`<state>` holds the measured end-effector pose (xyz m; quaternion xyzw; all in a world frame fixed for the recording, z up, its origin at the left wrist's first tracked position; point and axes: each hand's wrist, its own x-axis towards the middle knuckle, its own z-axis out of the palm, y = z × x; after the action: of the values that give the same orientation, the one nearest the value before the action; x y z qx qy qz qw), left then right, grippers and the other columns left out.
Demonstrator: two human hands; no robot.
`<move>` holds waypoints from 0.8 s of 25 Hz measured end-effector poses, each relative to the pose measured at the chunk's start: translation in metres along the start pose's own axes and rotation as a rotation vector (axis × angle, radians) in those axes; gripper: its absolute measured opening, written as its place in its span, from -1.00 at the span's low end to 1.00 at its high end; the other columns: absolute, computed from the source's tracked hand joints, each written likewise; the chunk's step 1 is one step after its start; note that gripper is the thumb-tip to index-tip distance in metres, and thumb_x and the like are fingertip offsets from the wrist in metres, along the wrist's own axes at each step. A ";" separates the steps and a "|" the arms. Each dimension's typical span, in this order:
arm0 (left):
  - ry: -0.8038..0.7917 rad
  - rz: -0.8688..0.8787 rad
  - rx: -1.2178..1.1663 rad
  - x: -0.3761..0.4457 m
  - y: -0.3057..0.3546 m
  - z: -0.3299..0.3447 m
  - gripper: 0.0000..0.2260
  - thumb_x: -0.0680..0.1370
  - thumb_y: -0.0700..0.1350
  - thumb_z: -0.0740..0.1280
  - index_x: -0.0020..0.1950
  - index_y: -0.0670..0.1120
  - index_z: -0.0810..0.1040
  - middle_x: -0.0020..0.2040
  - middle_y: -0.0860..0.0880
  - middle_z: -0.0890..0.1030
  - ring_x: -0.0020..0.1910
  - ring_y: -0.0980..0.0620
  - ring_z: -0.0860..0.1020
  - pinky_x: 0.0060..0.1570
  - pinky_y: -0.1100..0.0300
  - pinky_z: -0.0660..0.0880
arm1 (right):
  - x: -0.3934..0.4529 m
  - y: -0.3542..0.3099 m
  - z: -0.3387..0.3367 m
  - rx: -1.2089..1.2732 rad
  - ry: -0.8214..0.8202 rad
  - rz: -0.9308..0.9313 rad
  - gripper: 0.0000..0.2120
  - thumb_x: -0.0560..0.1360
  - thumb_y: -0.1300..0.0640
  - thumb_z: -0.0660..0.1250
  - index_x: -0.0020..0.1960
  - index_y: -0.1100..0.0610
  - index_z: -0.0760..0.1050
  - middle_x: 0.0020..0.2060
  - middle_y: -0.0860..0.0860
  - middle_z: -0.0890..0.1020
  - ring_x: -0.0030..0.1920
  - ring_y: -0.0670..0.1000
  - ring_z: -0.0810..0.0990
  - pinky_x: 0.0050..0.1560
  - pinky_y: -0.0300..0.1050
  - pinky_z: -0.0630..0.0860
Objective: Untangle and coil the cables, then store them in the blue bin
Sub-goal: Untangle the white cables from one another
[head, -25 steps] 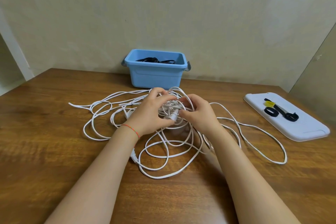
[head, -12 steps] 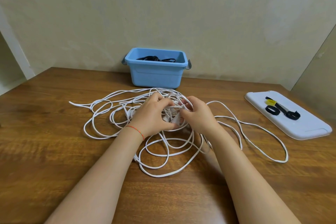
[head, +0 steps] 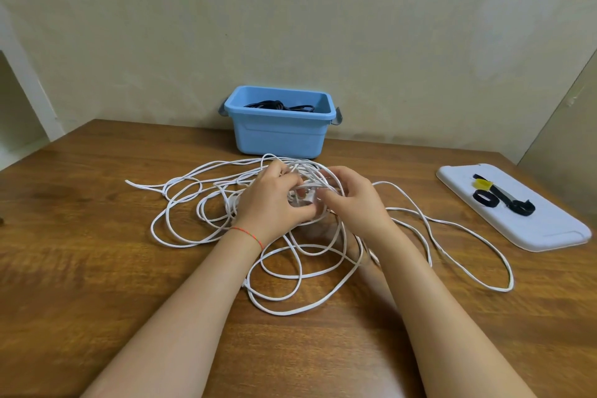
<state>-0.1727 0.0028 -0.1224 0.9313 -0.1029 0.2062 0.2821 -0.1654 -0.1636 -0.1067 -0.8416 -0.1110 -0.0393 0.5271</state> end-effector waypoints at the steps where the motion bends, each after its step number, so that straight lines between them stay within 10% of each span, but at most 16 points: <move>1: 0.002 -0.029 -0.026 0.000 0.001 0.001 -0.68 0.45 0.21 0.44 0.03 0.00 0.63 0.18 0.05 0.46 0.17 0.08 0.45 -0.06 0.19 0.45 | 0.001 0.000 0.000 0.002 -0.003 -0.002 -0.67 0.53 0.16 0.38 0.28 0.00 0.52 0.05 -0.11 0.64 0.05 -0.12 0.60 -0.12 -0.30 0.51; 12: 0.108 -0.051 -0.118 0.001 0.000 0.012 -0.81 0.47 0.02 0.50 -0.06 -0.07 0.62 0.19 0.05 0.43 0.14 0.08 0.49 -0.03 0.18 0.53 | 0.003 0.006 0.001 -0.354 0.062 -0.084 -0.65 0.57 -0.01 0.33 0.34 -0.06 0.51 0.05 -0.03 0.63 0.00 -0.03 0.59 -0.07 -0.15 0.57; 17: 0.107 0.063 -0.139 0.001 -0.006 0.004 -0.80 0.45 0.02 0.53 -0.09 -0.09 0.65 0.22 0.00 0.44 0.15 0.08 0.47 0.04 0.10 0.56 | 0.003 0.000 -0.007 -0.560 0.042 -0.097 -0.69 0.56 -0.09 0.30 -0.28 0.05 0.50 -0.26 -0.03 0.45 -0.22 -0.04 0.43 -0.12 -0.04 0.35; 20: 0.286 0.039 0.028 0.002 -0.007 0.004 -0.82 0.44 -0.05 0.54 -0.04 -0.10 0.68 0.11 -0.01 0.52 -0.02 0.01 0.53 -0.25 0.15 0.51 | -0.005 -0.009 -0.017 -0.320 -0.178 -0.032 -0.60 0.51 -0.29 0.29 -0.20 0.02 0.64 -0.01 -0.08 0.55 0.01 -0.07 0.52 0.06 -0.01 0.45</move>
<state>-0.1678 0.0057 -0.1280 0.8941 -0.0769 0.3437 0.2766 -0.1714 -0.1755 -0.0919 -0.9130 -0.1631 0.0098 0.3738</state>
